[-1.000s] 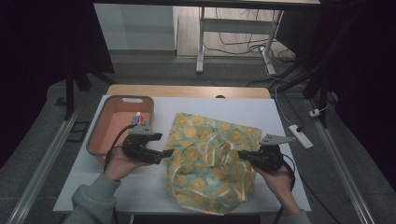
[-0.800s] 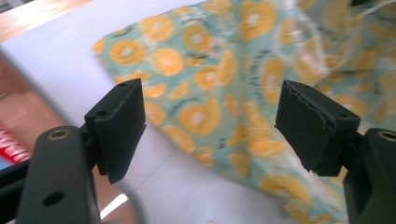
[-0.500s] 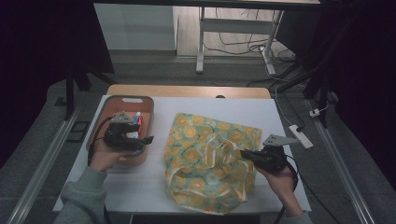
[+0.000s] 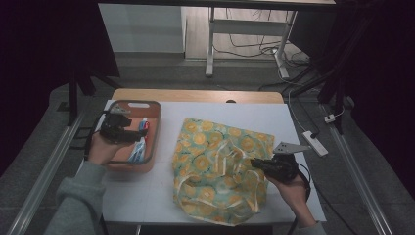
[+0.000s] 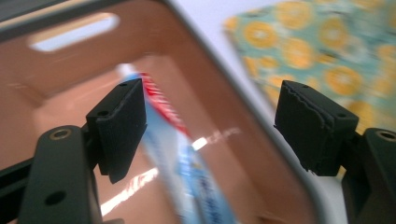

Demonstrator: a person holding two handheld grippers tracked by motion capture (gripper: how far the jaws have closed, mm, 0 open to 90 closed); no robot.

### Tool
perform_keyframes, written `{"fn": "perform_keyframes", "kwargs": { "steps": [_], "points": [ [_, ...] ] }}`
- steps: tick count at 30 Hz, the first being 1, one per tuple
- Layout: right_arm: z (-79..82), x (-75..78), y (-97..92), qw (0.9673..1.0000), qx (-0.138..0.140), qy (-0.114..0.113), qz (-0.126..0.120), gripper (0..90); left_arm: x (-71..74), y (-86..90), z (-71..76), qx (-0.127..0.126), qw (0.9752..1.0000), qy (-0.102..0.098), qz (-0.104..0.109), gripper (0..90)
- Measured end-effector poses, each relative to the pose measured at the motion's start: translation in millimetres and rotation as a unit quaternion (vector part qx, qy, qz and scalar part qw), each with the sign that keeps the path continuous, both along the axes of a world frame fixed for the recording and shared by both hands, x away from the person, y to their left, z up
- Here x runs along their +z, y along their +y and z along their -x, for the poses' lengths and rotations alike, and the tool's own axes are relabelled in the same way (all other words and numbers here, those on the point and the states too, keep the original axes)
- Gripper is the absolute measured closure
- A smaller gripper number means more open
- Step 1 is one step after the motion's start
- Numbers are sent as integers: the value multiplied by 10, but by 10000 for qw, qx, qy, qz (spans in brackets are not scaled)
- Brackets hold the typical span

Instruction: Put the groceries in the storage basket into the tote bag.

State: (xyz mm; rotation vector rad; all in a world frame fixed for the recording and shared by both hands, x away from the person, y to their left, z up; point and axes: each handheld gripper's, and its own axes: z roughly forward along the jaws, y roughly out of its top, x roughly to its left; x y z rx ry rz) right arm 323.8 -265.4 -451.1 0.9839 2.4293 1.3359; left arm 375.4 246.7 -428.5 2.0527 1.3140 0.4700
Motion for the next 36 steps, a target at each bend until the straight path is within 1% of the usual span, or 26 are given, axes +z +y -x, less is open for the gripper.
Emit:
{"fn": "perform_keyframes", "kwargs": {
  "steps": [1, 2, 3, 4, 5, 7, 8, 9, 10, 11, 13, 15, 17, 20, 22, 23, 24, 26, 28, 29, 30, 32, 36],
  "points": [
    [3, 2, 3, 10000, 6, -8, -12, 887, -24, 23, -70, 74, 9999, 81, 6, 247],
    [4, 8, 3, 10000, 9, -16, -4, 888, -66, 39, -142, 121, 9997, 218, 61, 248],
    [4, 12, 2, 10000, 11, -26, -6, 888, -119, 41, -212, 164, 9992, 371, 54, 247],
    [6, 14, 1, 10000, 8, -34, -17, 888, -179, 38, -279, 209, 9985, 513, -22, 247],
    [9, 17, -1, 10000, 5, -36, -18, 888, -256, 32, -356, 257, 9971, 709, -58, 247],
    [12, 21, -6, 10000, 6, -45, -11, 888, -358, 14, -446, 281, 9952, 934, -66, 247],
    [13, 22, -9, 10000, -1, -48, -14, 888, -383, -4, -465, 281, 9947, 981, -125, 247],
    [12, 23, -11, 10000, 1, -43, -14, 888, -416, -44, -478, 255, 9944, 992, -244, 247],
    [11, 23, -12, 10000, 3, -45, -11, 888, -431, -66, -484, 242, 9942, 1003, -307, 246],
    [11, 21, -12, 10000, -3, -46, -13, 888, -451, -90, -492, 238, 9938, 1027, -349, 245],
    [6, 14, -14, 10000, -15, -43, -21, 888, -496, -117, -522, 277, 9930, 1097, -337, 237],
    [1, 10, -12, 10000, -38, -43, -31, 888, -551, -131, -561, 337, 9910, 1207, -479, 225],
    [6, 8, -5, 10000, -26, -42, -25, 888, -613, -139, -602, 371, 9890, 1349, -484, 219],
    [9, -2, -3, 10000, -24, -42, 12, 888, -711, -159, -650, 348, 9861, 1517, -583, 206],
    [5, -3, -10, 10000, -36, -34, 11, 888, -771, -171, -680, 343, 9835, 1658, -634, 195],
    [3, -3, -13, 10000, -46, -39, 6, 887, -779, -172, -687, 343, 9829, 1690, -639, 194],
    [1, 0, -17, 10000, -54, -35, -7, 887, -783, -173, -690, 354, 9829, 1695, -631, 199],
    [-4, 6, -30, 10000, -66, -52, 0, 887, -797, -169, -703, 389, 9816, 1758, -629, 216],
    [-3, 7, -37, 10000, -74, -54, 1, 888, -830, -161, -725, 446, 9787, 1900, -641, 243],
    [-1, 9, -38, 10000, -80, -59, 3, 888, -840, -155, -732, 469, 9780, 1929, -635, 252],
    [0, 11, -38, 10000, -79, -60, -3, 887, -844, -151, -736, 495, 9777, 1938, -638, 270],
    [3, 13, -36, 9999, -79, -71, -15, 888, -838, -141, -741, 531, 9781, 1916, -612, 307],
    [-2, 13, -46, 9999, -88, -70, -5, 887, -830, -130, -741, 609, 9776, 1918, -615, 364]
  ]
}}
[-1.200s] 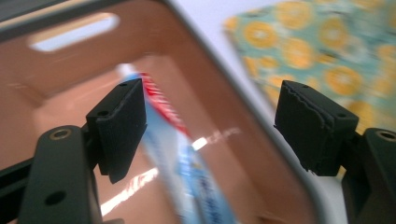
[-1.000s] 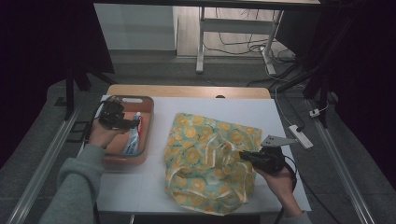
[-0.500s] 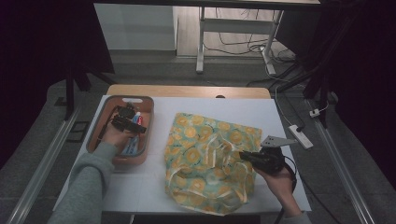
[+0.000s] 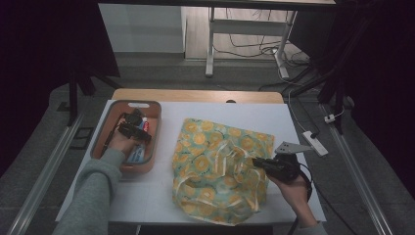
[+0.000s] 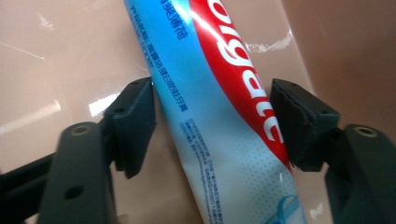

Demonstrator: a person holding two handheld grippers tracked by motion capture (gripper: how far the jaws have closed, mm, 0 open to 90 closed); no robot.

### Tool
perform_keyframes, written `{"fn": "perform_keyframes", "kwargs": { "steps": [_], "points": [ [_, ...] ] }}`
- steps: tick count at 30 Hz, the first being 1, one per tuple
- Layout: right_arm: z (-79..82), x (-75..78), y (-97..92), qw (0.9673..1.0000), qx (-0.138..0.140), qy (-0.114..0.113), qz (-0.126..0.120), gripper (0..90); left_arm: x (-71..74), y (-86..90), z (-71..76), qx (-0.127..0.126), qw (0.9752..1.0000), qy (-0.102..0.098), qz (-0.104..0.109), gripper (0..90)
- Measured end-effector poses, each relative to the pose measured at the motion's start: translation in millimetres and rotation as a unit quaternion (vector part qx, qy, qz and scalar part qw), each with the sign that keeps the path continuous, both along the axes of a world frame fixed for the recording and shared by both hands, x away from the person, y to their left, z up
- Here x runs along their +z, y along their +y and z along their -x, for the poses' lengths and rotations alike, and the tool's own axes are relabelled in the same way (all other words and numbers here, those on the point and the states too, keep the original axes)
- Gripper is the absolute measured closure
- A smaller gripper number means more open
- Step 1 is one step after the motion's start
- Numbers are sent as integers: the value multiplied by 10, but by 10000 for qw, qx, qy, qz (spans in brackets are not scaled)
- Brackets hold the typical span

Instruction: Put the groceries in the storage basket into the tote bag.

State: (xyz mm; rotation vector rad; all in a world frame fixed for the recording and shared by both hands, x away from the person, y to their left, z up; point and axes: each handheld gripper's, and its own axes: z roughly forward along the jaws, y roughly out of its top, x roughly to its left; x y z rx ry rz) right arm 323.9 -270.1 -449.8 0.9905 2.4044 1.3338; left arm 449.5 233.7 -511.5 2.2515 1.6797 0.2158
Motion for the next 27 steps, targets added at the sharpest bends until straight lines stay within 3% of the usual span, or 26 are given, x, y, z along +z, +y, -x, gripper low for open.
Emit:
{"fn": "perform_keyframes", "kwargs": {
  "steps": [3, 7, 12, 18, 23, 27],
  "points": [
    [0, -2, -9, 10000, -23, 9, -4, 887, 13, 45, 6, 46, 10000, 11, 4, 465],
    [3, -3, -7, 10000, -29, -8, -2, 887, 25, 131, 7, 147, 9997, 83, 172, 552],
    [-3, -10, -11, 10000, -36, -1, -22, 887, 60, 250, 9, 190, 9984, 114, 526, 698],
    [-4, -13, -16, 10000, -41, -11, -19, 886, 77, 279, 32, 115, 9982, 31, 592, 734],
    [-9, -8, -34, 10000, -68, -18, -46, 886, 106, 301, 71, 23, 9988, -156, 456, 747],
    [-8, -6, -43, 10000, -79, -25, -50, 886, 193, 373, 131, 28, 9965, -449, 699, 749]
  ]
}}
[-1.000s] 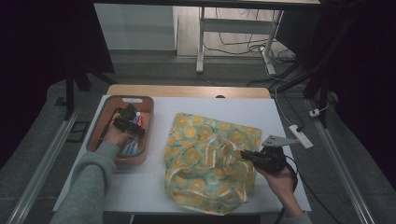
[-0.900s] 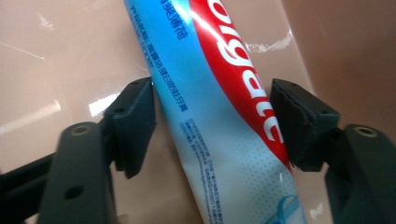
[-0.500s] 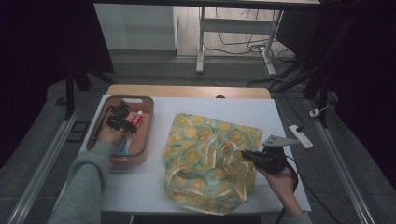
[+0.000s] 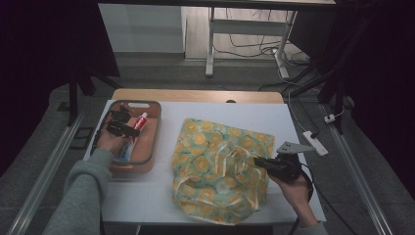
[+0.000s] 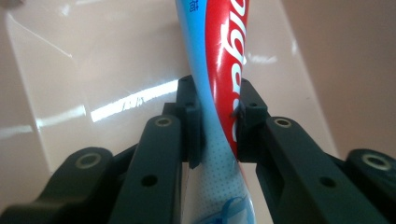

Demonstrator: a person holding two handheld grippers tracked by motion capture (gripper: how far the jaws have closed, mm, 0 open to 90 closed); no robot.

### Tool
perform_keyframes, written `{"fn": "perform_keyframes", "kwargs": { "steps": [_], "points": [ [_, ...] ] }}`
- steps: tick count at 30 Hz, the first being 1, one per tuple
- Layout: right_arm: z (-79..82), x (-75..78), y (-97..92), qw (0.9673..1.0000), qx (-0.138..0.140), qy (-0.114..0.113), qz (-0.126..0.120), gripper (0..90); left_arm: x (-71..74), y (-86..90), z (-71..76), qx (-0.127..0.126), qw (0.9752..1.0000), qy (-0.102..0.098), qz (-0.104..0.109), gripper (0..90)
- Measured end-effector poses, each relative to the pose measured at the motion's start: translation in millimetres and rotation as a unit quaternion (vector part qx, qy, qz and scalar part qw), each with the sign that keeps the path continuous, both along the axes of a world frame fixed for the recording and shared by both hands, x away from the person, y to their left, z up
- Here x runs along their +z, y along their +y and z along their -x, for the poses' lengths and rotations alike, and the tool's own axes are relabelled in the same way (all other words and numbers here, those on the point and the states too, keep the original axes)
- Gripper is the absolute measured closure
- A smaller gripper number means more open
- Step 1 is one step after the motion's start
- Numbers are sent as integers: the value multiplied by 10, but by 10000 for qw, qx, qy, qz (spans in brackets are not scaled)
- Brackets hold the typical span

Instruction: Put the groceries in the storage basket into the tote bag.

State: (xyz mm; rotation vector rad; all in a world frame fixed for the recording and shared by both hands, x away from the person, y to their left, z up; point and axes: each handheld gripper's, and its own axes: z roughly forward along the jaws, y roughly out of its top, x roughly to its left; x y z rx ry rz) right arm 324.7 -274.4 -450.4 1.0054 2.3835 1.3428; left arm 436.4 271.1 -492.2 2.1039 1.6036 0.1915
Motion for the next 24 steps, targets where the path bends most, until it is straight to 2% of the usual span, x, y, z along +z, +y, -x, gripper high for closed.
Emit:
{"fn": "perform_keyframes", "kwargs": {
  "steps": [2, 4, 6, 11, 15, 19, 24],
  "points": [
    [-1, 2, -4, 10000, -5, -4, -7, 886, 81, 33, 47, -13, 9997, -213, 121, 750],
    [-2, 0, -6, 10000, -12, -3, -6, 886, 156, 59, 91, -135, 9988, -393, 249, 750],
    [-3, -6, -6, 10000, -13, -8, -12, 886, 253, 69, 150, -215, 9977, -590, 256, 751],
    [1, -2, 2, 10000, -8, -15, -7, 885, 507, 91, 299, -360, 9923, -1110, 417, 752],
    [-1, 1, -6, 10000, -14, -40, -26, 885, 727, 65, 431, -534, 9852, -1469, 710, 753],
    [-1, 0, -16, 10000, -40, -30, -54, 886, 901, -58, 564, -811, 9782, -1738, 793, 753],
    [-3, -1, -2, 10000, -9, -54, -44, 885, 1069, -311, 775, -1377, 9649, -2037, 918, 753]
  ]
}}
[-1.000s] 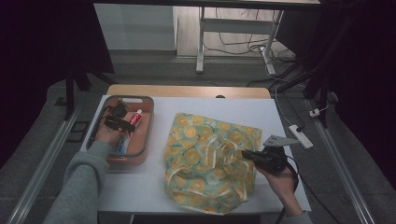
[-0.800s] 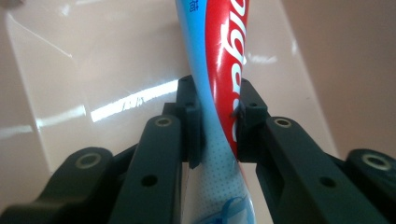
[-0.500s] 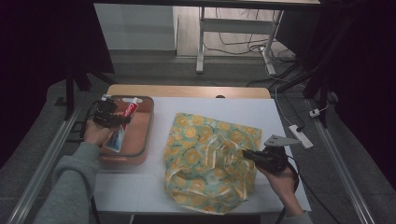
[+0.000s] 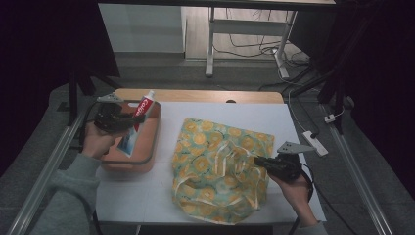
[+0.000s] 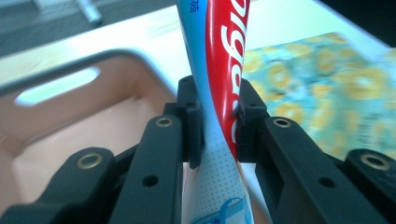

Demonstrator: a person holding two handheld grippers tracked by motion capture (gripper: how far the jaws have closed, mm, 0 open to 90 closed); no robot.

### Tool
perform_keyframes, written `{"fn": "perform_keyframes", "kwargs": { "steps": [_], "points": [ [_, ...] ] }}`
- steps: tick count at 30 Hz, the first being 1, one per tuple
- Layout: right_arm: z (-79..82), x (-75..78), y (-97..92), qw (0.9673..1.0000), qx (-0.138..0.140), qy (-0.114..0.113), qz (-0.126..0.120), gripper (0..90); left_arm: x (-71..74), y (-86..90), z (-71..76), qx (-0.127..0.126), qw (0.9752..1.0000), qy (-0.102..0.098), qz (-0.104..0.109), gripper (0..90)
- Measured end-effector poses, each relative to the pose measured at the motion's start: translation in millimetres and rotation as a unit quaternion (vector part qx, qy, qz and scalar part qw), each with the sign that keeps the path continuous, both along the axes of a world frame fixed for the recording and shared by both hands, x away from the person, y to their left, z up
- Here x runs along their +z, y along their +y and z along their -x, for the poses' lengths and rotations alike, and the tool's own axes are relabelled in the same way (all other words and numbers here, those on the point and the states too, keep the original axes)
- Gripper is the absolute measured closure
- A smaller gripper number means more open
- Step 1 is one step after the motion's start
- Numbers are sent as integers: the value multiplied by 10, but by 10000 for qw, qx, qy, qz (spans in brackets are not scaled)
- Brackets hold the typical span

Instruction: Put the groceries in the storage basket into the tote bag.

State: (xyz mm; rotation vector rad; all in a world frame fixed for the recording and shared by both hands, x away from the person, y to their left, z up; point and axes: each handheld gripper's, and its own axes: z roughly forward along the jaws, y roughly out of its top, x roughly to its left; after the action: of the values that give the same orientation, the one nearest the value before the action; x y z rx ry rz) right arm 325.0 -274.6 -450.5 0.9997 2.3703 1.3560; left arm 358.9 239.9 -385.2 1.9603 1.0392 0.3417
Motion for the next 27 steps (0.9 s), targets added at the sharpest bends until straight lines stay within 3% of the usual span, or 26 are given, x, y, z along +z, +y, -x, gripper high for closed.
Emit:
{"fn": "perform_keyframes", "kwargs": {
  "steps": [4, 10, 13, 22, 27],
  "points": [
    [-8, -16, -6, 10000, -10, 28, 6, 886, 70, -228, 151, -463, 9987, -167, 98, 753],
    [-16, -19, -2, 10000, -22, 60, -32, 886, 55, -539, 302, -1071, 9937, -224, 260, 754],
    [-21, -24, 6, 10000, -2, 47, -15, 886, 20, -726, 371, -1413, 9892, -210, 330, 754],
    [-25, -24, 15, 10000, 4, 45, -15, 886, -56, -1277, 470, -2100, 9772, -250, 209, 754],
    [-30, -19, 12, 10000, -13, 42, -30, 886, -111, -1588, 528, -2533, 9672, -178, 59, 754]
  ]
}}
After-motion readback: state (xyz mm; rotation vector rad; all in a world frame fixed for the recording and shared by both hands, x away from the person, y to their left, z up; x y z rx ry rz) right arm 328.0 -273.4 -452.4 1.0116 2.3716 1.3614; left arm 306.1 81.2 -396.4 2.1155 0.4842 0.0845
